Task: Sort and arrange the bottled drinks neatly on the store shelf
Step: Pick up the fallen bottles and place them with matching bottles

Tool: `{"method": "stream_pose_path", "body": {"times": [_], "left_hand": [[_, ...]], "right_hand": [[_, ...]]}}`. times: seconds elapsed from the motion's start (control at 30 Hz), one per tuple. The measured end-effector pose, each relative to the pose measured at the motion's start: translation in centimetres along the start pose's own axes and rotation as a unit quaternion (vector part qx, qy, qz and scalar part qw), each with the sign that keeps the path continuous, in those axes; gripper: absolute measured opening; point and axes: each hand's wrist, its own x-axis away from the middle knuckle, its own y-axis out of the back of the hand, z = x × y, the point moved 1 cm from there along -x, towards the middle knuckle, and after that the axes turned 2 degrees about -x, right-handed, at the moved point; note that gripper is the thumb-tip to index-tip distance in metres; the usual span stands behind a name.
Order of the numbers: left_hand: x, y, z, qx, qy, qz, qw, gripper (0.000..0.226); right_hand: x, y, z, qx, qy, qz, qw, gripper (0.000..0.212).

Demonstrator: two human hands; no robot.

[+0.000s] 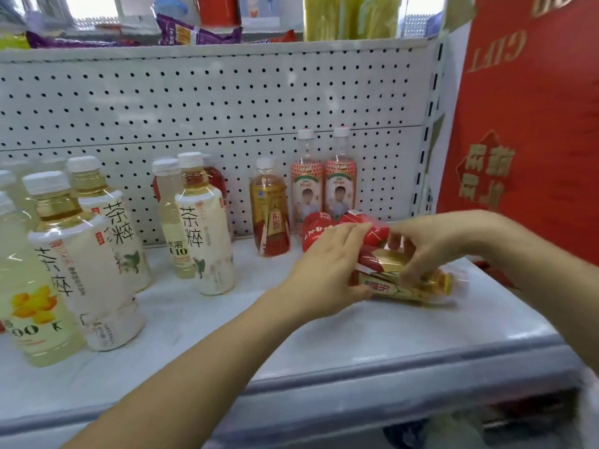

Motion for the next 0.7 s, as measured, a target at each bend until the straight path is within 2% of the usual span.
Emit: {"method": "stream_pose_path", "body": {"times": [0.1,0.2,0.3,0.33,0.4,0.43,0.47,0.5,0.53,0.6,0.7], "left_hand": [[-2.0,-1.5,-0.7,-0.041,-0.022,0.059,0.997,0.089],[-2.3,-2.1,-0.8,-0.1,-0.049,0.039,0.993,0.089],[-1.3,-1.3,0.2,-0.078,-0.025,0.005,0.997,0.082],[-0.7,-0.8,0.6,-0.049,-0.003,-0.005,0.999,0.079],[0.6,0.3,1.8,0.044,0.059,-0.043,0.996,0.073],[1.2,0.7,2.5,0.105,0.101,-0.068,0.987,0.07],[1.9,1.1,3.1,0.164,0.147,-0.093,0.971,0.066],[2.4,1.4,3.8,0.216,0.196,-0.115,0.95,0.064],[3.0,1.6,4.4,0.257,0.242,-0.136,0.926,0.063],[3.6,1.5,5.6,0.303,0.311,-0.171,0.885,0.066],[4.0,1.5,6.1,0.303,0.346,-0.203,0.864,0.08]], "right_hand": [[0.7,-2.5,-0.8,0.044,0.003,-0.029,0.999,0.062],[1.4,-2.8,-1.0,-0.049,0.052,-0.07,0.995,0.054],[2.6,-0.8,-1.2,-0.167,0.094,-0.088,0.978,0.049],[2.7,0.0,-1.3,-0.243,0.106,-0.107,0.958,0.047],[2.7,1.6,-1.5,-0.406,0.118,-0.187,0.887,0.05],[2.4,2.1,-1.7,-0.454,0.115,-0.231,0.853,0.052],[2.0,2.2,-1.7,-0.469,0.107,-0.267,0.835,0.051],[1.4,2.0,-1.6,-0.46,0.097,-0.289,0.834,0.046],[0.6,1.5,-1.4,-0.43,0.086,-0.296,0.849,0.039],[-1.3,0.0,-1.1,-0.324,0.062,-0.285,0.9,0.034],[-4.2,-2.1,-0.7,-0.19,0.036,-0.237,0.952,0.061]]}}
